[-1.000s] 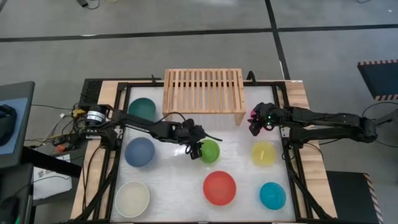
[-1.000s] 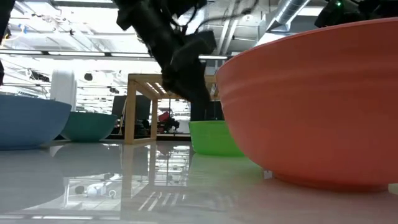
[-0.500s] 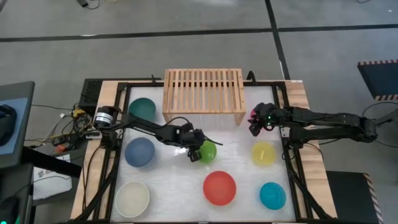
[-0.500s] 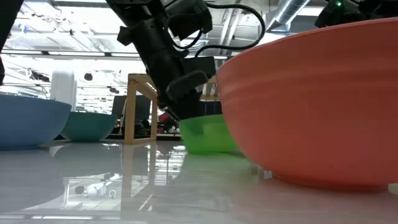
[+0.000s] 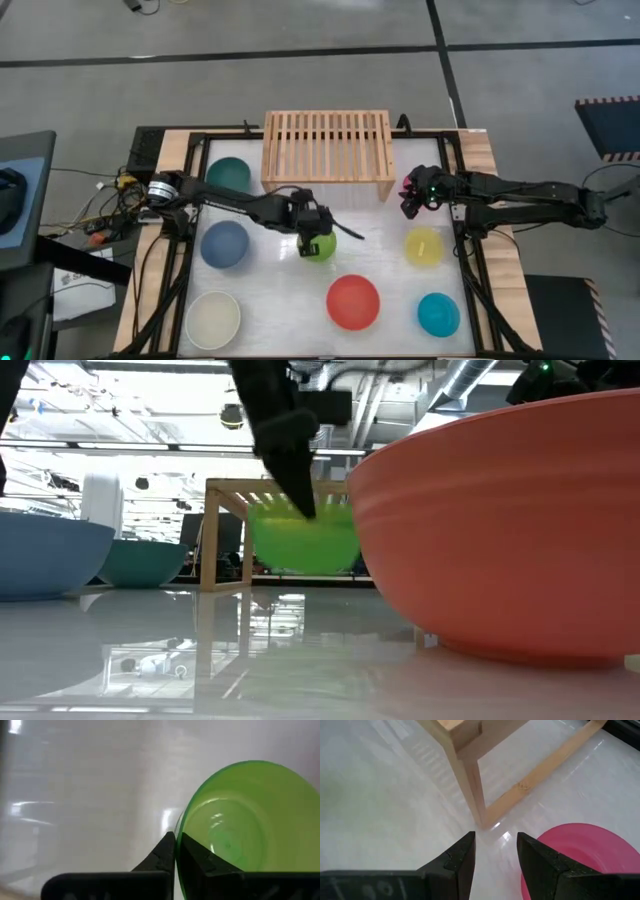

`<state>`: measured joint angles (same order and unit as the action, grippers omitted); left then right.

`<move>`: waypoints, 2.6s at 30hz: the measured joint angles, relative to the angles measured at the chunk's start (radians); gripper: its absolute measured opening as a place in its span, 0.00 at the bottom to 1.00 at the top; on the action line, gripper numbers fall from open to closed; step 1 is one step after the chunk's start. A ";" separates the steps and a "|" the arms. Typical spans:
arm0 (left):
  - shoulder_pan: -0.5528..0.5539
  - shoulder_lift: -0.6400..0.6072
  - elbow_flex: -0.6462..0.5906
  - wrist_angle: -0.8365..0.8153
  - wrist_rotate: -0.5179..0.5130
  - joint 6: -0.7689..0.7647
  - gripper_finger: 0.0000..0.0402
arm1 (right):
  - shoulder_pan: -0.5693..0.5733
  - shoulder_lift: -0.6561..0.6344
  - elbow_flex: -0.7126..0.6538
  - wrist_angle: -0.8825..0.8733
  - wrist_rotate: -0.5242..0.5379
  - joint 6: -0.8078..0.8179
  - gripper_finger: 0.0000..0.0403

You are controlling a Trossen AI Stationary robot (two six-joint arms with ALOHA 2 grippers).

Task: Place and stack bowls onto a shelf
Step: Put the green transparent bowl on the shelf, then stack the red transparent bowl on top of the green transparent bowl

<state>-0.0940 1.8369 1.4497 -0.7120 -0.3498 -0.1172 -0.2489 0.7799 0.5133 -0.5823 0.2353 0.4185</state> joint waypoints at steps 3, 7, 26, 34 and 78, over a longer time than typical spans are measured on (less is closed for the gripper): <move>0.023 -0.027 0.090 -0.116 -0.054 0.032 0.00 | 0.000 0.000 0.000 -0.012 0.000 0.001 0.42; 0.081 -0.086 0.179 -0.206 -0.104 0.094 0.00 | 0.000 0.000 0.000 -0.016 0.001 0.002 0.42; 0.727 -0.215 0.210 -0.205 0.090 0.059 0.00 | 0.000 0.000 0.000 -0.019 0.040 0.002 0.42; 0.795 -0.180 0.200 -0.221 0.257 0.090 0.02 | 0.000 0.000 -0.001 -0.042 0.083 0.019 0.42; 0.282 -0.746 -0.510 0.490 0.052 0.238 0.37 | -0.539 0.392 0.035 -0.126 0.133 0.085 0.47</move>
<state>0.1885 1.0910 0.9401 -0.2216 -0.2975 0.1208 -0.7881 1.1723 0.5488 -0.7082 0.3680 0.5035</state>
